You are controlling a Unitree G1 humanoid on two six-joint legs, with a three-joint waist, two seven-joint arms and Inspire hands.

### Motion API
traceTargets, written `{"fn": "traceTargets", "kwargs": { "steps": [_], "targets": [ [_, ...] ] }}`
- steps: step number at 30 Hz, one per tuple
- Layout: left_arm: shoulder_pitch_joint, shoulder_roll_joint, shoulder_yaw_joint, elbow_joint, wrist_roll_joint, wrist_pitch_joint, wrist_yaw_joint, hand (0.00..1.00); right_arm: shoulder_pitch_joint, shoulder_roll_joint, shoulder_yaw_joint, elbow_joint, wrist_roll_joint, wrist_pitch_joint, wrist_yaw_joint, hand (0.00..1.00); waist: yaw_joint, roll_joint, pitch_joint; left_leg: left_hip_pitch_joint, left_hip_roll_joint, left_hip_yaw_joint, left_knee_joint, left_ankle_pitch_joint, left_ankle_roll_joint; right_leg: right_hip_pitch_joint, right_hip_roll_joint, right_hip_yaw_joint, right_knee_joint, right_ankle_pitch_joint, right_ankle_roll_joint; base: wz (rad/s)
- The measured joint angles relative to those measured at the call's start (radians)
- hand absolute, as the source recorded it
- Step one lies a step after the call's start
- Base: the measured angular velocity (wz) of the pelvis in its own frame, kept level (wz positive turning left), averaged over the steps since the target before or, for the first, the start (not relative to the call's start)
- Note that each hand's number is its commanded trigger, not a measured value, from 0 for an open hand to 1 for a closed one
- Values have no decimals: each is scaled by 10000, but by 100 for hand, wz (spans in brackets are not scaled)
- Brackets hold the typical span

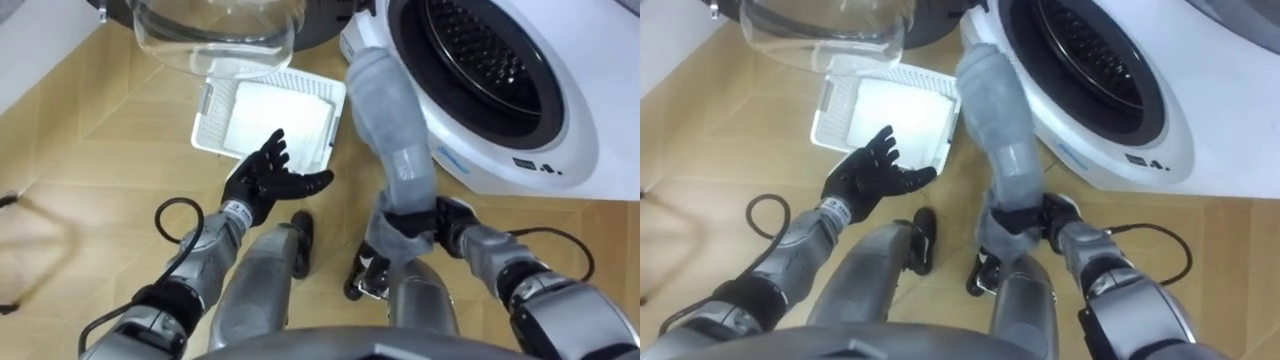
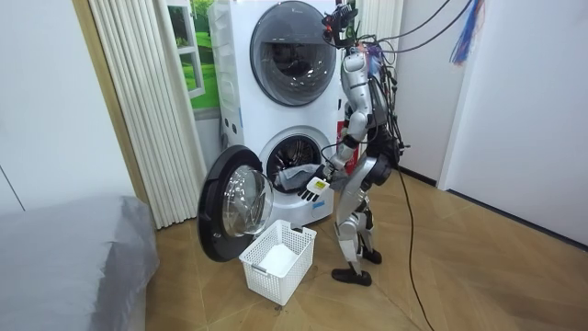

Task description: Put towel into washing machine

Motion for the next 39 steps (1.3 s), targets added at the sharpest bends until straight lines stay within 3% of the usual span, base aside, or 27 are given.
{"fn": "traceTargets", "kwargs": {
  "steps": [10, 20, 26, 35, 38, 39],
  "targets": [
    [11, 91, -3, -81, 34, 12, 310, 0, -191, -103, -535, 355, 1588, 208, 10, 100, 25, -65, -5, -6, -115, -166, 1, 37, 64, 88, -111, -164, 11, -36, 25, 6],
    [81, 0, 185, -80, 79, 26, 496, 0, -646, -383, -1980, 642, 3730, 316, -146, 100, 8, -196, 18, -20, -257, -161, 19, 86, 114, 46, -311, -252, 222, -159, 69, 5],
    [212, 44, 379, -411, 89, 422, 765, 0, -1127, -729, -3069, 645, 5398, 580, -353, 100, -35, -217, 8, -341, -255, -178, 214, 90, 122, -258, -327, -240, 391, -159, 69, 0],
    [202, 80, 367, -650, 78, 719, 1048, 0, -1328, -1283, -3059, 644, 6357, 869, -784, 100, -45, -282, 9, -410, -264, -181, 277, 105, 143, -354, -372, -236, 538, -179, 38, 0],
    [181, 165, 370, -714, 91, 722, 1040, 0, -1516, -1287, -3058, 632, 6692, 1067, -921, 100, -55, -481, 13, -457, -287, -77, 166, 143, 160, -487, -437, -176, 618, -195, 23, -2],
    [191, 263, 373, -753, 131, 753, 1037, 0, -1595, -1290, -3059, 630, 7034, 1169, -973, 71, -61, -658, 8, -462, -301, -3, 171, 148, 165, -557, -492, -143, 700, -228, 15, 0]
  ]
}}
